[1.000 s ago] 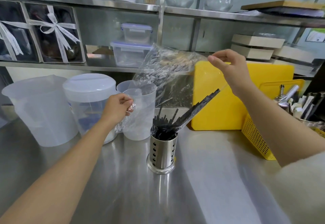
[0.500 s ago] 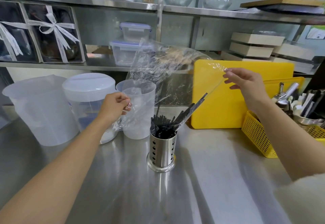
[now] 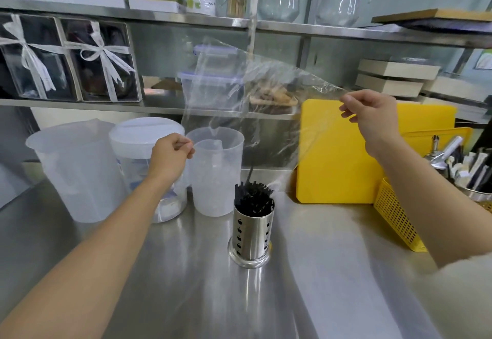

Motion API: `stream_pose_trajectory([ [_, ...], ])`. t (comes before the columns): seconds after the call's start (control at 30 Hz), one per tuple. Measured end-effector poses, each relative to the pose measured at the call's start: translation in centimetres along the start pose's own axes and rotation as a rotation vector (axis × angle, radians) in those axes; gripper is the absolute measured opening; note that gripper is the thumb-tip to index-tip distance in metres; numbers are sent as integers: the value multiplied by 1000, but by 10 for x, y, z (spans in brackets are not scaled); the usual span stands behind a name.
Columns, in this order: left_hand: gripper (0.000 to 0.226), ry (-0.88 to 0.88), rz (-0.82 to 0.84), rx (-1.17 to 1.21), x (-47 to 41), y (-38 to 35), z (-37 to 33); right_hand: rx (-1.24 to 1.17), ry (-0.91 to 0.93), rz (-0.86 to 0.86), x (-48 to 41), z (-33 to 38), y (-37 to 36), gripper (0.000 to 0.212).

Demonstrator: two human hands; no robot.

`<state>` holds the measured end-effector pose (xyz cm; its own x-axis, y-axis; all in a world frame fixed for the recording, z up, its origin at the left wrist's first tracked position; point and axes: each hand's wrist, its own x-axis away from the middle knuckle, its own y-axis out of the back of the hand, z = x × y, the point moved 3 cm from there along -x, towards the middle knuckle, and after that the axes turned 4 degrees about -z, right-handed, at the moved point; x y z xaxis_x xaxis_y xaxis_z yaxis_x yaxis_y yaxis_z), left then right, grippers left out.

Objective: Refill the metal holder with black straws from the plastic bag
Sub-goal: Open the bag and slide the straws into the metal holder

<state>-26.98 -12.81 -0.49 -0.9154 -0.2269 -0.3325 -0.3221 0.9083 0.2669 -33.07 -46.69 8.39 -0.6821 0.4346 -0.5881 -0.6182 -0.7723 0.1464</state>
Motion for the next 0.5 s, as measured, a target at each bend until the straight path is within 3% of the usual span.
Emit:
stream_pose_trajectory([
  [0.3, 10, -85, -8, 27, 0, 4, -19, -44, 37, -113, -1, 5, 7, 12],
  [0.5, 11, -158, 5, 77, -4, 4, -34, -113, 61, -139, -2, 14, 18, 22],
])
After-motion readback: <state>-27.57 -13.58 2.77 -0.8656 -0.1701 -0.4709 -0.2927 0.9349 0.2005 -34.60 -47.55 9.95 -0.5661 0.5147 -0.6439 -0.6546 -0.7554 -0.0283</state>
